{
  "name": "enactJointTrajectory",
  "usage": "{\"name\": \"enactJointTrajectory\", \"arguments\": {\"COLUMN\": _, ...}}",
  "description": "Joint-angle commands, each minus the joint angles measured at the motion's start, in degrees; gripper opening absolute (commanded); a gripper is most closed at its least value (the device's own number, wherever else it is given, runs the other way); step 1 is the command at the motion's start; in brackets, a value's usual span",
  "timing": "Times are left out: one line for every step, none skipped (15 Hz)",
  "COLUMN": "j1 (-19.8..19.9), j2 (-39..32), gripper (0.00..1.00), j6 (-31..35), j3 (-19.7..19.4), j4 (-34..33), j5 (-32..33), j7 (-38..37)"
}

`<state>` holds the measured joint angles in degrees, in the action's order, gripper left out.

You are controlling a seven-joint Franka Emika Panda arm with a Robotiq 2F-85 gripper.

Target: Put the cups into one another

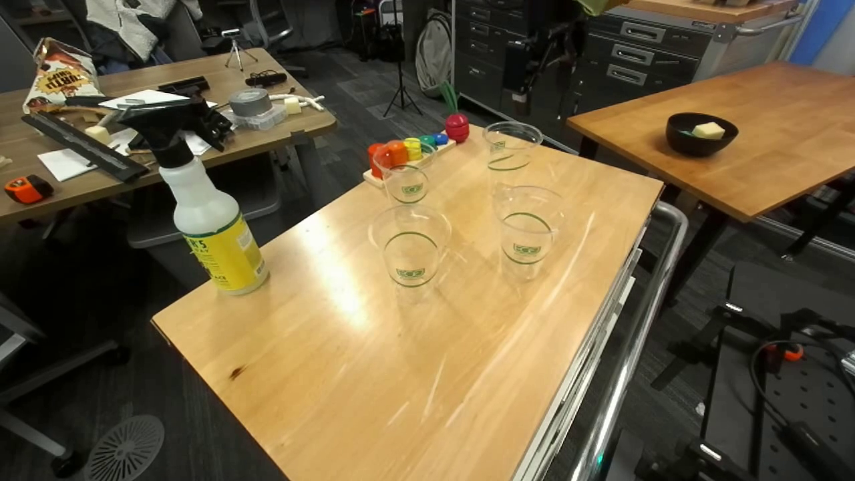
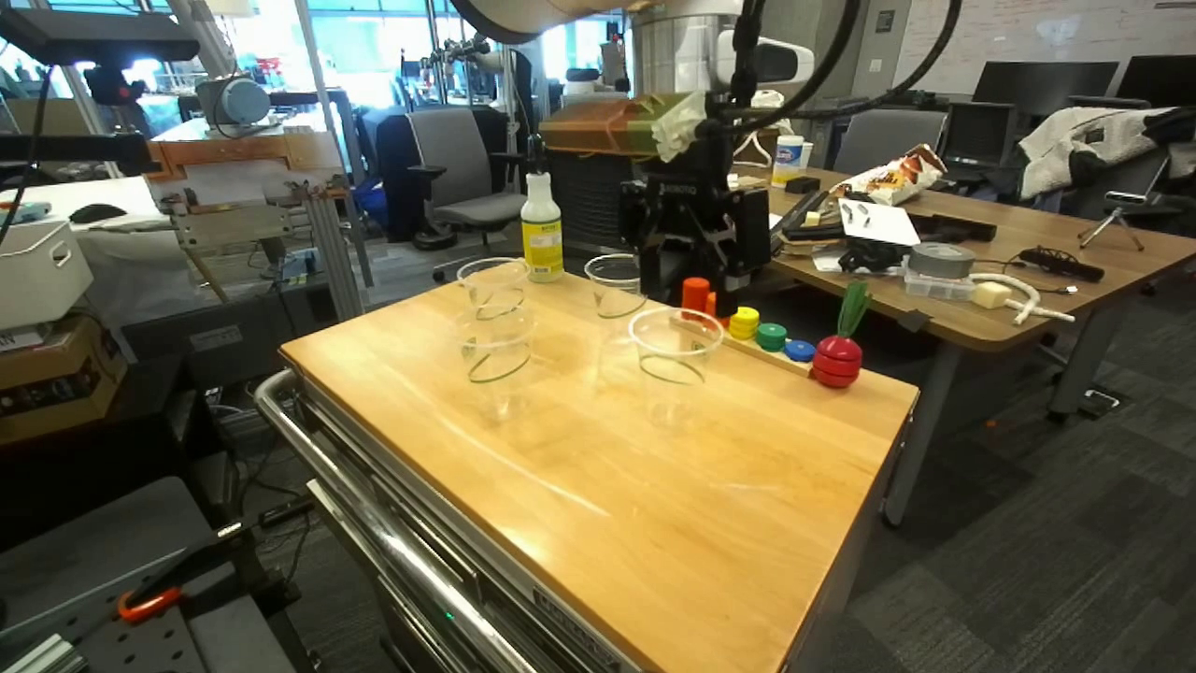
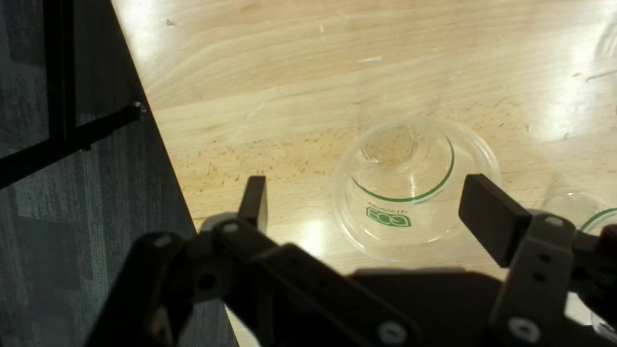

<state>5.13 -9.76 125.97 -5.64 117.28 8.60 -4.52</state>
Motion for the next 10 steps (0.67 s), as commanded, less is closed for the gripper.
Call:
{"name": "enactJointTrajectory", "arguments": {"j1": 0.9, "j2": -5.3, "gripper": 1.00, "j6": -1.1, "j3": -0.9, "j4": -5.7, "j5": -1.7, "j7": -0.7}}
{"name": "enactJointTrajectory", "arguments": {"j1": 1.2, "j2": -6.1, "gripper": 1.00, "j6": -1.4, "j3": -1.1, "j4": -6.3, "j5": -2.1, "j7": -0.3}}
{"name": "enactJointTrajectory", "arguments": {"j1": 1.6, "j2": -7.1, "gripper": 1.00, "j6": -1.9, "j3": -1.3, "j4": -7.0, "j5": -2.9, "j7": 0.2}}
{"name": "enactJointTrajectory", "arguments": {"j1": 2.1, "j2": -7.9, "gripper": 1.00, "j6": -2.7, "j3": -1.1, "j4": -7.7, "j5": -4.3, "j7": 1.0}}
{"name": "enactJointTrajectory", "arguments": {"j1": 2.6, "j2": -8.5, "gripper": 1.00, "j6": -3.6, "j3": -1.0, "j4": -8.0, "j5": -5.6, "j7": 2.1}}
{"name": "enactJointTrajectory", "arguments": {"j1": 3.2, "j2": -9.1, "gripper": 1.00, "j6": -4.3, "j3": -0.7, "j4": -8.5, "j5": -7.3, "j7": 3.1}}
{"name": "enactJointTrajectory", "arguments": {"j1": 3.7, "j2": -9.7, "gripper": 1.00, "j6": -4.9, "j3": -0.5, "j4": -8.9, "j5": -8.9, "j7": 4.2}}
{"name": "enactJointTrajectory", "arguments": {"j1": 4.1, "j2": -10.1, "gripper": 0.87, "j6": -5.6, "j3": -0.3, "j4": -9.3, "j5": -10.6, "j7": 5.2}}
{"name": "enactJointTrajectory", "arguments": {"j1": 4.4, "j2": -10.4, "gripper": 0.74, "j6": -5.8, "j3": -0.3, "j4": -9.7, "j5": -11.9, "j7": 5.7}}
{"name": "enactJointTrajectory", "arguments": {"j1": 4.6, "j2": -10.7, "gripper": 0.66, "j6": -5.9, "j3": -0.3, "j4": -10.1, "j5": -13.2, "j7": 5.9}}
